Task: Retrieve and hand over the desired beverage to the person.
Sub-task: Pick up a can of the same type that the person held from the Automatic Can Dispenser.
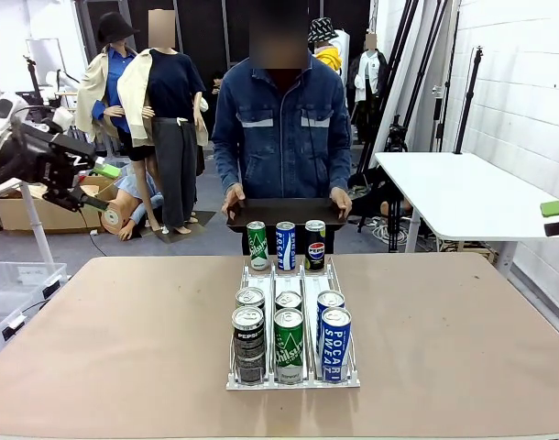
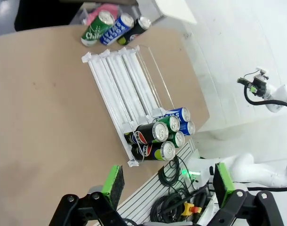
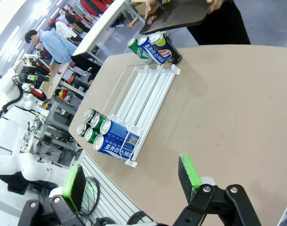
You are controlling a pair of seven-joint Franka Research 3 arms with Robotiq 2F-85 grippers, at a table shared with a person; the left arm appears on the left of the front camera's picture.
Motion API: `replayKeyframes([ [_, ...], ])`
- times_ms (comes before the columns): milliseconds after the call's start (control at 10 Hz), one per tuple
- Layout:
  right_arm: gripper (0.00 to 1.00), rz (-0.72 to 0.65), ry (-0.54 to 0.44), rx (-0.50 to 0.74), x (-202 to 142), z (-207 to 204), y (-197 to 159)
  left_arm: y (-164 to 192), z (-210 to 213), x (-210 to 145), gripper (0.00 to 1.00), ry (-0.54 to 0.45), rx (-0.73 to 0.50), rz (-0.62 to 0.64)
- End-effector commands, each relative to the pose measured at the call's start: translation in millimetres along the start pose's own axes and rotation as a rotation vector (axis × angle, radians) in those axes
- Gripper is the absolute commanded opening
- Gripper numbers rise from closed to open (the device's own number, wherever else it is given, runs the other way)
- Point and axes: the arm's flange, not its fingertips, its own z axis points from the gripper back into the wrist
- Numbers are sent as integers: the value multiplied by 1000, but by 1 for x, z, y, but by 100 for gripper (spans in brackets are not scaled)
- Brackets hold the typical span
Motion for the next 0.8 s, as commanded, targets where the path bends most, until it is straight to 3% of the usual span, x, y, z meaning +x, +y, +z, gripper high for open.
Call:
replayKeyframes([
  [0,100,-5,-3,3,0,0,0,-30,-5,-6,100,12,83,5],
  [700,100,-5,-3,3,0,0,0,-114,-86,26,100,125,292,49],
])
